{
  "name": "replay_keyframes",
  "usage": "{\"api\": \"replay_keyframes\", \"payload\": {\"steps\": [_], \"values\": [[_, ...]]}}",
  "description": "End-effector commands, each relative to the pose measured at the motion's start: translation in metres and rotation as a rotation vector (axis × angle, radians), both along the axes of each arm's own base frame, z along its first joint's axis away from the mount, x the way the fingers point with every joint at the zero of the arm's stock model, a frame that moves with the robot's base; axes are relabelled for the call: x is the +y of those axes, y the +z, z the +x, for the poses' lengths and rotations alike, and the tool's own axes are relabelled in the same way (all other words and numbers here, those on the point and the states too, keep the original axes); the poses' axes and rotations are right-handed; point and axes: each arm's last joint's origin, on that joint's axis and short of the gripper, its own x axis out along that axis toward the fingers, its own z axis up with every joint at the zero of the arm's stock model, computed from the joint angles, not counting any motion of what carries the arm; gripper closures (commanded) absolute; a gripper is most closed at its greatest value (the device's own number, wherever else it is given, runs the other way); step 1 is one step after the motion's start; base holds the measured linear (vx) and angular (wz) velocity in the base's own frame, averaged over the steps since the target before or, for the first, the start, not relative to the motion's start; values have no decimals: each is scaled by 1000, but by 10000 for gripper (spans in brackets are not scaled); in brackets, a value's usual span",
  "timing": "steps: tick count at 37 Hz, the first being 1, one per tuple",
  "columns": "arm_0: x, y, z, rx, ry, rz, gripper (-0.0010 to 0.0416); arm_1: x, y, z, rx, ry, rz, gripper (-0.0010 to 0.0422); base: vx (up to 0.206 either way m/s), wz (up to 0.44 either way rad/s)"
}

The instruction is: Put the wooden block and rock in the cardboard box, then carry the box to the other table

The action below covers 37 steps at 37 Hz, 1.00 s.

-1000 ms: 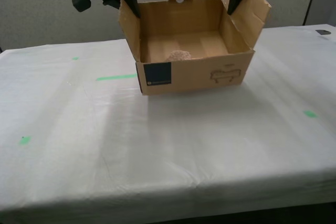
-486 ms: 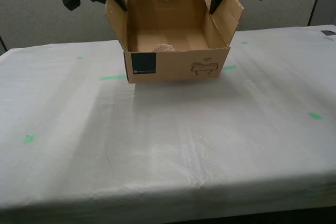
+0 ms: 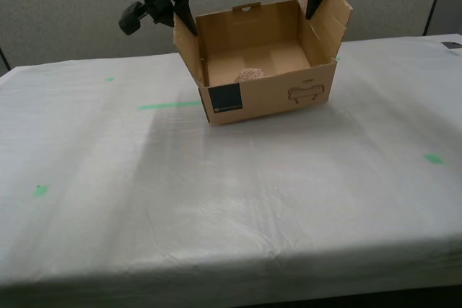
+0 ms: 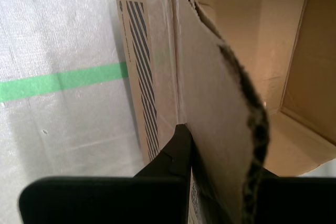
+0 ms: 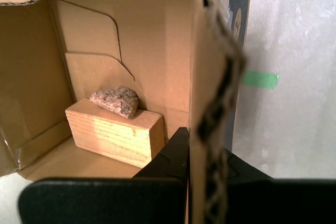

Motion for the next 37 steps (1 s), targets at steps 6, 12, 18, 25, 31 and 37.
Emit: {"api": "replay_keyframes", "payload": {"steps": [6, 12, 18, 25, 31, 37], "values": [[3, 4, 5, -55, 7, 46, 406, -3, 8, 1, -22, -18, -26, 412, 0, 0], [3, 4, 5, -56, 9, 46, 406, -3, 8, 2, -24, -15, -23, 412, 0, 0], [3, 4, 5, -55, 8, 46, 405, -2, 7, 2, -27, -12, -18, 412, 0, 0], [4, 3, 4, -59, 29, 40, 397, -2, 7, 2, -29, -7, -11, 412, 0, 0], [4, 3, 4, -58, 30, 38, 353, -2, 7, 2, -29, -8, -11, 412, 0, 0], [4, 3, 4, -55, 30, 38, 293, -2, 7, 2, -43, -31, -3, 412, 0, 0]]}}
